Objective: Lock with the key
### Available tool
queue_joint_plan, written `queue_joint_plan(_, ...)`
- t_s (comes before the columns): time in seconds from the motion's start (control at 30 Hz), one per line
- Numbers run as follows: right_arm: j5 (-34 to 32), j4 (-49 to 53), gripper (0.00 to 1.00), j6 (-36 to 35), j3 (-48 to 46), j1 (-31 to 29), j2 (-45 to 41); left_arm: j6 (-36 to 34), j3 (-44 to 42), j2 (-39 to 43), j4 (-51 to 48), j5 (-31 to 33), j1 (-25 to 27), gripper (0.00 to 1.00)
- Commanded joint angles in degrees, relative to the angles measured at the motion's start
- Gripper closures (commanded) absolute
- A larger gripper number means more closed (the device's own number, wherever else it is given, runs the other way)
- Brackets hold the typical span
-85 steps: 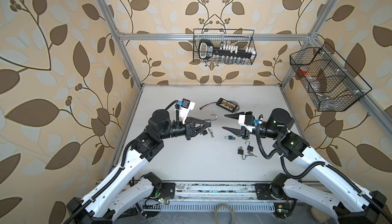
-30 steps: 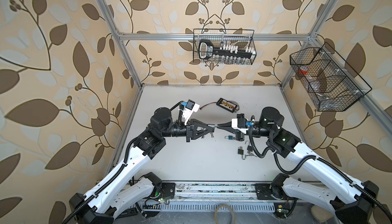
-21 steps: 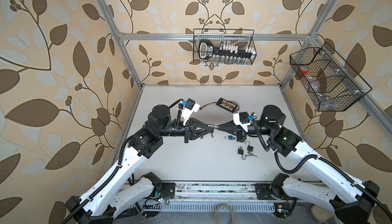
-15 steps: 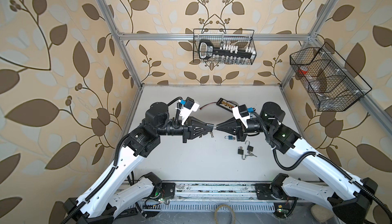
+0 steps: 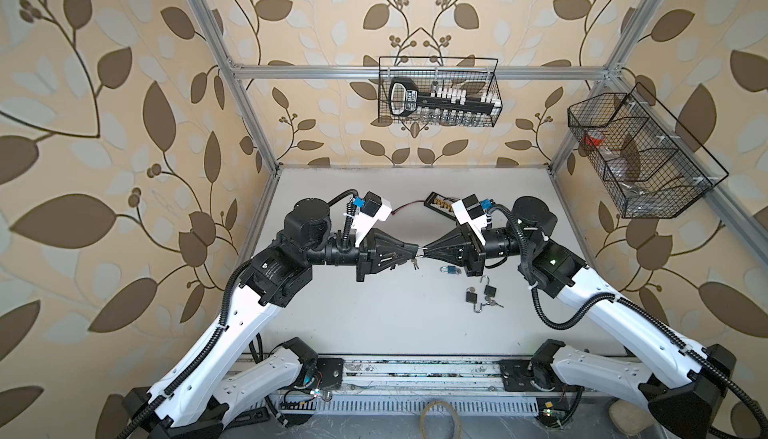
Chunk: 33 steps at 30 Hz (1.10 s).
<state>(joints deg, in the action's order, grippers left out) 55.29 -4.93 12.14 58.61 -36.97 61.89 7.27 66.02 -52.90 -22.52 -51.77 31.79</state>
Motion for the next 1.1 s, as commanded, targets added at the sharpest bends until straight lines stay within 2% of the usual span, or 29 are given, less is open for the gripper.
queue_joint_plan(0.0,-2.3,-0.48,1.0,-2.49,0.46,-0.04,-2.2,0.75,1.85,-0.49,3.09,-0.63,-0.74,1.0)
queue_joint_plan(0.17,-7.18,-2.86,1.0,-5.29,-1.3,-0.08,-4.68,3.63,0.05,-0.45,6.31,-1.77,-0.74,1.0)
queue_joint_plan(0.8,-2.67,-6.27,1.0,-1.22,0.28,-0.32,-2.72,4.73,-2.16,-1.66,8.77,-2.11,-0.68,1.0)
queue_joint_plan(1.07,-3.84,-7.24,1.0,-1.24,1.61,-3.97,-0.81,5.75,-4.21,-3.29,11.35,-0.55,1.58,1.0)
